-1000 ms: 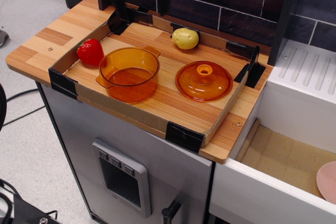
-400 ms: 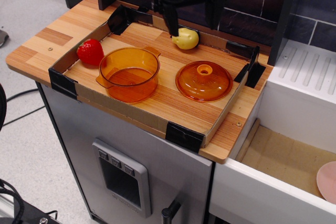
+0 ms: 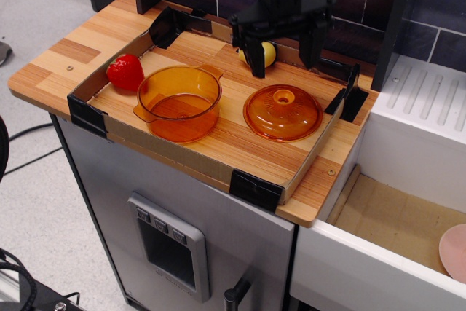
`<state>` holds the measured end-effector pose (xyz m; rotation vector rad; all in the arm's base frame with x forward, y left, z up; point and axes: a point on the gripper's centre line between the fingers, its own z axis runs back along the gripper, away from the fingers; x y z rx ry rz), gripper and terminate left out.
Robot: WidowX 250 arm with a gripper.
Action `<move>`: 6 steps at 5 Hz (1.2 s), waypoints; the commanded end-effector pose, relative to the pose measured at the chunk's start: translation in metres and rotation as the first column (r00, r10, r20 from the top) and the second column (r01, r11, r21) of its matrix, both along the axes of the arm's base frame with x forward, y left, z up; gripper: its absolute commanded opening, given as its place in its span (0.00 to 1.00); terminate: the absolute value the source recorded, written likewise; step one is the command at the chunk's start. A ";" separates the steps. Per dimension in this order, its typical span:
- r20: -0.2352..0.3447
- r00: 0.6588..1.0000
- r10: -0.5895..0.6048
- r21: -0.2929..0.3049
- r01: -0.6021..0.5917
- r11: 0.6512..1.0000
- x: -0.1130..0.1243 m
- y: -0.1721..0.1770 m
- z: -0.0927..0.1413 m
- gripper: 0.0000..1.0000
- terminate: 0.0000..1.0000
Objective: Put lid on pot
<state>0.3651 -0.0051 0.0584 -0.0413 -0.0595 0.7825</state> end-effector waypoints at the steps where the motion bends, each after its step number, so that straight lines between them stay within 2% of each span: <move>1: 0.025 1.000 -0.008 0.023 0.008 1.000 0.005 -0.007 0.000 1.00 0.00; 5: 0.023 1.000 -0.017 0.056 0.016 0.998 0.003 -0.009 -0.021 1.00 0.00; 6: 0.012 0.999 -0.037 0.067 0.036 0.997 0.004 -0.009 -0.023 0.00 0.00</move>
